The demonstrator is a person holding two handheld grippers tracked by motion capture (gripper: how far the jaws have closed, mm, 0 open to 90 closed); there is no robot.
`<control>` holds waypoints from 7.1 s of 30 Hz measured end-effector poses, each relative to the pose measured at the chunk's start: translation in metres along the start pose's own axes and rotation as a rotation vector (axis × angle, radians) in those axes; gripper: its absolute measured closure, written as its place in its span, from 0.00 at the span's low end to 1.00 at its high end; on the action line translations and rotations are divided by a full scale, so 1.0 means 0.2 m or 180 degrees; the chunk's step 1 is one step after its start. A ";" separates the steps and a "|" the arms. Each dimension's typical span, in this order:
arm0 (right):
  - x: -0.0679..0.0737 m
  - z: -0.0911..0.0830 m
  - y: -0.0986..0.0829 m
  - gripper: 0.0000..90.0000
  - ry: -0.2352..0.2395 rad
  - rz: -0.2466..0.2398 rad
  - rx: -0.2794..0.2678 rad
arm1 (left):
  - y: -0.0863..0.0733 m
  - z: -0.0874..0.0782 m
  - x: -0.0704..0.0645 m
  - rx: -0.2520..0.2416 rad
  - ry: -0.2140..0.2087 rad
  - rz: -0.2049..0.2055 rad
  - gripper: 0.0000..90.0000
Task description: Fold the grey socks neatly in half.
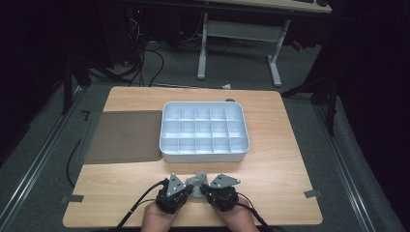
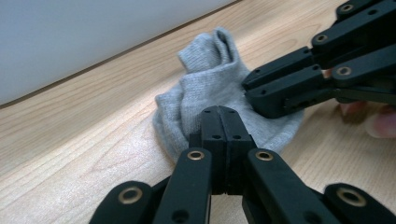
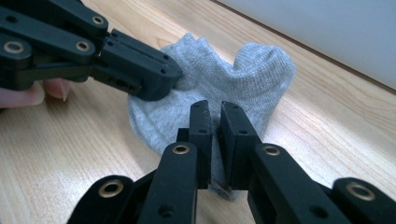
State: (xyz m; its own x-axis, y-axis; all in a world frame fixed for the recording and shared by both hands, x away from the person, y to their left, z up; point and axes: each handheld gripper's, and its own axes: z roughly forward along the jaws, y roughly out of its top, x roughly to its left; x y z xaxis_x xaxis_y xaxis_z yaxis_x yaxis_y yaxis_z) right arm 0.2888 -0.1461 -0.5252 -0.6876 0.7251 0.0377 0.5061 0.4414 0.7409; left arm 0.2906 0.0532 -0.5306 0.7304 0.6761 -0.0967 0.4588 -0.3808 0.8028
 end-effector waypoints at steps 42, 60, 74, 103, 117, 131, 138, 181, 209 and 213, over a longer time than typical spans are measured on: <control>-0.01 -0.05 -0.05 0.90 0.0129 0.0555 0.0023 | 0.01 0.01 -0.06 -0.0001 0.0023 0.0087 0.95; 0.01 -0.16 0.00 0.79 0.0194 0.0516 -0.0227 | 0.02 0.05 -0.07 0.0007 -0.0057 0.0092 0.96; -0.10 -0.14 -0.04 0.81 -0.0272 0.0381 -0.0102 | 0.02 0.05 -0.06 0.0013 -0.0093 0.0063 0.96; 0.04 -0.08 0.03 1.00 -0.0099 0.0209 -0.0119 | 0.02 0.04 -0.07 0.0010 -0.0070 0.0094 0.96; 0.00 -0.08 -0.03 0.96 -0.0226 0.0382 -0.0030 | 0.02 0.02 -0.05 -0.0142 -0.0152 -0.0011 0.89; 0.00 -0.09 -0.02 0.95 -0.0220 0.0378 -0.0047 | -0.02 -0.04 0.09 -0.0010 0.0065 -0.0243 0.92; 0.01 -0.10 0.00 0.95 -0.0218 0.0346 -0.0071 | -0.01 -0.02 0.04 0.0035 0.0026 -0.0164 0.93; 0.10 -0.06 0.01 1.00 -0.0205 0.0124 -0.0079 | 0.00 0.03 -0.08 0.0244 -0.0010 0.0174 0.97; 0.04 -0.04 -0.04 1.00 0.0028 0.0399 -0.0234 | 0.02 0.00 -0.07 -0.0176 -0.0132 -0.0004 1.00; 0.03 -0.04 -0.04 1.00 0.0089 0.0508 -0.0272 | 0.01 0.01 -0.07 -0.0143 -0.0112 0.0024 1.00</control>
State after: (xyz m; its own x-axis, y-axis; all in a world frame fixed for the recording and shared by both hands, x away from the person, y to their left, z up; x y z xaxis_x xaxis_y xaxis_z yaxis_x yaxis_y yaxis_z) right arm 0.2756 -0.1497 -0.5260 -0.6169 0.7669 0.1771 0.5648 0.2746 0.7782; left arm 0.2819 0.0413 -0.5288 0.7515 0.6505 -0.1105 0.4306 -0.3565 0.8292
